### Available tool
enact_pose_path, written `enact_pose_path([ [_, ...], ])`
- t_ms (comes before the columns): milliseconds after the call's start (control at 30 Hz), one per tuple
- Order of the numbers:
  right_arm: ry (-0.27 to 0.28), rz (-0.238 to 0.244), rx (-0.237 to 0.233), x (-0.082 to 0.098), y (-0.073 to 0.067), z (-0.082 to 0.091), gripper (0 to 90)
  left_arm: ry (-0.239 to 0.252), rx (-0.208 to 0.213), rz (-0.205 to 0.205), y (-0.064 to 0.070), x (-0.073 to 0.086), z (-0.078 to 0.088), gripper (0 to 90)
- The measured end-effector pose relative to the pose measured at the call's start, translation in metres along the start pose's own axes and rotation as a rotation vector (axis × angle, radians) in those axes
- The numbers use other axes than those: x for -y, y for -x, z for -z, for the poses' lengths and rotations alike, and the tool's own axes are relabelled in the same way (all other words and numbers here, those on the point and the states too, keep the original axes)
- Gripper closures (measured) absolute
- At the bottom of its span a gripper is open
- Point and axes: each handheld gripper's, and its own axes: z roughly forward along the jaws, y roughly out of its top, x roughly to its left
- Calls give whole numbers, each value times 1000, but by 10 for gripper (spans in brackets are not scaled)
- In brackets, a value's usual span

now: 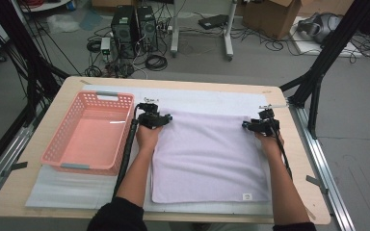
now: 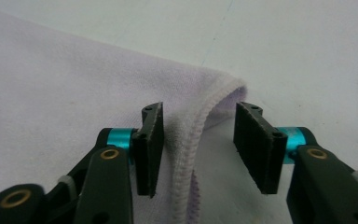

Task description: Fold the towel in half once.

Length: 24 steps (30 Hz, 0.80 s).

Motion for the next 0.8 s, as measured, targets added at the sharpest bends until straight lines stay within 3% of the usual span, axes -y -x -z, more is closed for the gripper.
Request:
enact_pose_path([
  [67,6,-1,-5,0,-2,-1,651,-9,14,-12,-1,0,0,663],
  [100,5,-15,-34,0,-3,-2,754,-9,29,-16,0,1,0,785],
  [133,9,-24,-54,1,-3,-2,810,-12,27,-32,1,1,0,830],
  [167,10,-39,-67,1,-3,-3,842,-13,28,-32,1,1,0,841],
  [233,7,-51,-76,0,-3,-3,862,-20,44,14,-3,0,1,851],
  [300,7,-21,-57,-1,-3,-1,869,-1,30,21,-4,-2,3,856],
  [400,80,57,-8,-6,-5,6,872,88,10,-11,-3,-7,11,857],
  [500,172,133,30,-12,-9,13,872,172,-7,4,-5,-12,17,856],
  [567,206,155,46,-15,-11,14,869,213,-13,0,-5,-14,19,851],
  [600,215,149,62,-16,-12,13,857,214,-17,2,-5,-13,18,832],
  [633,222,141,72,-16,-12,12,797,207,-35,23,-5,-12,16,730],
  [667,213,125,80,-16,-11,9,624,188,-37,62,-8,-11,14,549],
  [700,198,85,89,-16,-10,5,517,167,-32,89,-11,-10,13,461],
  [733,183,45,87,-14,-7,4,490,148,-31,87,-13,-9,13,453],
  [800,160,10,90,-11,-3,3,475,109,-33,65,-15,-7,13,413],
])
